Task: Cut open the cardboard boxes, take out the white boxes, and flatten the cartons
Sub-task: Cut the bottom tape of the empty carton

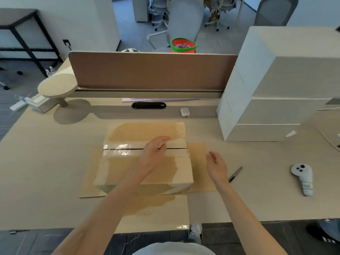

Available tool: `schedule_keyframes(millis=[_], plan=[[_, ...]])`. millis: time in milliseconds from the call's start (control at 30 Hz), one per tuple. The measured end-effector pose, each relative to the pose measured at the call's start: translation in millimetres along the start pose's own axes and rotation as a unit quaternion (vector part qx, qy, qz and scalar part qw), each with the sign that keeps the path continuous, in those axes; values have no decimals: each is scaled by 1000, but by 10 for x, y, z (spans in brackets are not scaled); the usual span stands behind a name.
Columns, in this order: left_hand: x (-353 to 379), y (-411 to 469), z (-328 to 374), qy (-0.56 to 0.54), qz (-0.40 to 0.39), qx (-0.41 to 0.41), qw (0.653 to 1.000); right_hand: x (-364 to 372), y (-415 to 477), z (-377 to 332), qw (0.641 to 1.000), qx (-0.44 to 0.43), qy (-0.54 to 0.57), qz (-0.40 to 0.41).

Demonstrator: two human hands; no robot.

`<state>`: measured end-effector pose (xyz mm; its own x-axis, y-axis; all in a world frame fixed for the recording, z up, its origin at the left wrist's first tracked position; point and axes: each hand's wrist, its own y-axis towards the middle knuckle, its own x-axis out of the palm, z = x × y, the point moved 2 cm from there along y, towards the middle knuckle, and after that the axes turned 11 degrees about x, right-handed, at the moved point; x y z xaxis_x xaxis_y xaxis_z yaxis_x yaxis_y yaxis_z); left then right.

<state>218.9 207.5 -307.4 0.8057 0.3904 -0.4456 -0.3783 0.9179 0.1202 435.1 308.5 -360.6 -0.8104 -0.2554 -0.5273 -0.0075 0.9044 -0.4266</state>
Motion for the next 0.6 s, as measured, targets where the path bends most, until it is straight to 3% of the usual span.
schedule_keyframes(millis=[133,267,433,600], plan=[[456,180,171,-23,8,-13,1000,-372,480,547,987,114,-60,94],[664,292,216,-28,52,-28,998,-540,784,937,974,176,-122,69],[779,278,241,-75,141,-64,985,-599,1019,1013,981,139,-135,27],[797,256,181,-98,176,-34,979,-496,1085,740,993,80,-71,-45]])
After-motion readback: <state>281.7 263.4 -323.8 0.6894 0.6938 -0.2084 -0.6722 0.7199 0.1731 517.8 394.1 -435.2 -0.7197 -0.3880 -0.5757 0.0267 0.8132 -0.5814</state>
